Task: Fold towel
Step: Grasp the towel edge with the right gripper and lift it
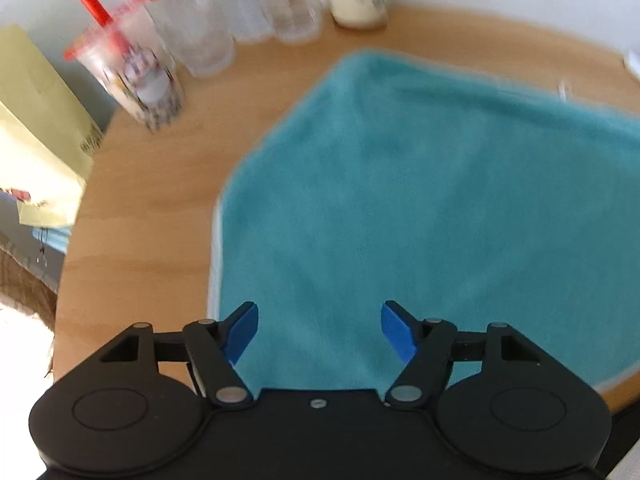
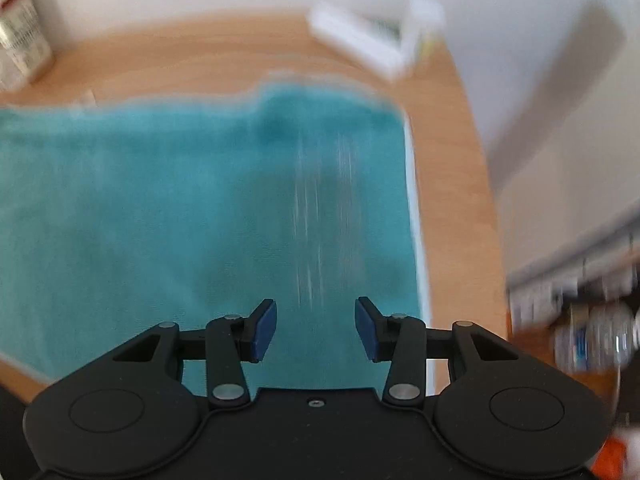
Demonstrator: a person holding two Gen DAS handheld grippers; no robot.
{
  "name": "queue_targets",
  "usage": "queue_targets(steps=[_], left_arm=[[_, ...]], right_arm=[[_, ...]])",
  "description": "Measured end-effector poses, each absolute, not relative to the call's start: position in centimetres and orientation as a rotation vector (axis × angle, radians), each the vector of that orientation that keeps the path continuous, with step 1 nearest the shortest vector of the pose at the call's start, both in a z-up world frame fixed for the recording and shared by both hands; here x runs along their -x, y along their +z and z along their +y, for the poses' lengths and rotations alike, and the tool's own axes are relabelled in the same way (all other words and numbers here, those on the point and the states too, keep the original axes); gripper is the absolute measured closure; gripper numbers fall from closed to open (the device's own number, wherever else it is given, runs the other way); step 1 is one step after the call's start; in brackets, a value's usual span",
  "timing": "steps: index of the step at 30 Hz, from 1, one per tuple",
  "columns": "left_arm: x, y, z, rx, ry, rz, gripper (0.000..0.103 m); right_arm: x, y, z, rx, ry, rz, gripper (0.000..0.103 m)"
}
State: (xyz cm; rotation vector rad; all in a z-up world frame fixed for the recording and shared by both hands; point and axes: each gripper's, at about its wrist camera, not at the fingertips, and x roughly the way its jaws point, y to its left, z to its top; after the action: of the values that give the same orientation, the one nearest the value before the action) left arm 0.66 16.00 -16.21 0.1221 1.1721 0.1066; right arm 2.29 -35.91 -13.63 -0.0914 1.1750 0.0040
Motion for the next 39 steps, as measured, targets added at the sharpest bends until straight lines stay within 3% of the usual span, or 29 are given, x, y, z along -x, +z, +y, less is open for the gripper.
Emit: queue_targets(steps=[7,14,17,19,20,28,32,39], left_arm=[[-5.1,-16.4,16.3,-0.123,0.182,1.143,0.032],[-6.0,-18.6,14.6,-0.198,0.215,1.208,0.032],[-5.8,-18.8,14.3,-0.211,0.226,1.203,0.032],[-5.8,-18.8,14.3,-0.205,0.231,1.200,0.028],[-5.8,-18.9,14.3,-0.213,0.240,1.196,0.021],[-5.9,-19.2,13.9,-0.243,0.305,1.195,0.012],[-6.0,-19.2,14.3,-0.211,0.337,1.202,0.009],[-6.0,-19.3,13.7,-0.236,0.383,1.193,0.005]], right_arm=[[-13.1,-12.8,-37.8,0.121,0.035,1.093,0.054],[-18.5,-16.4,-37.5,0.215,0.167,1.196,0.055],[-19.4,-16.5,-37.9,0.188,0.211,1.230,0.067],[-19.9,-16.3,-38.3,0.159,0.211,1.238,0.083],[-20.3,-16.3,-38.9,0.129,0.182,1.237,0.097],[-20.8,-15.9,-40.2,0.068,-0.001,1.146,0.095],[-21.0,-15.4,-41.3,-0.071,-0.044,1.103,0.083],[-19.0,-13.1,-42.2,-0.089,0.027,1.099,0.074]])
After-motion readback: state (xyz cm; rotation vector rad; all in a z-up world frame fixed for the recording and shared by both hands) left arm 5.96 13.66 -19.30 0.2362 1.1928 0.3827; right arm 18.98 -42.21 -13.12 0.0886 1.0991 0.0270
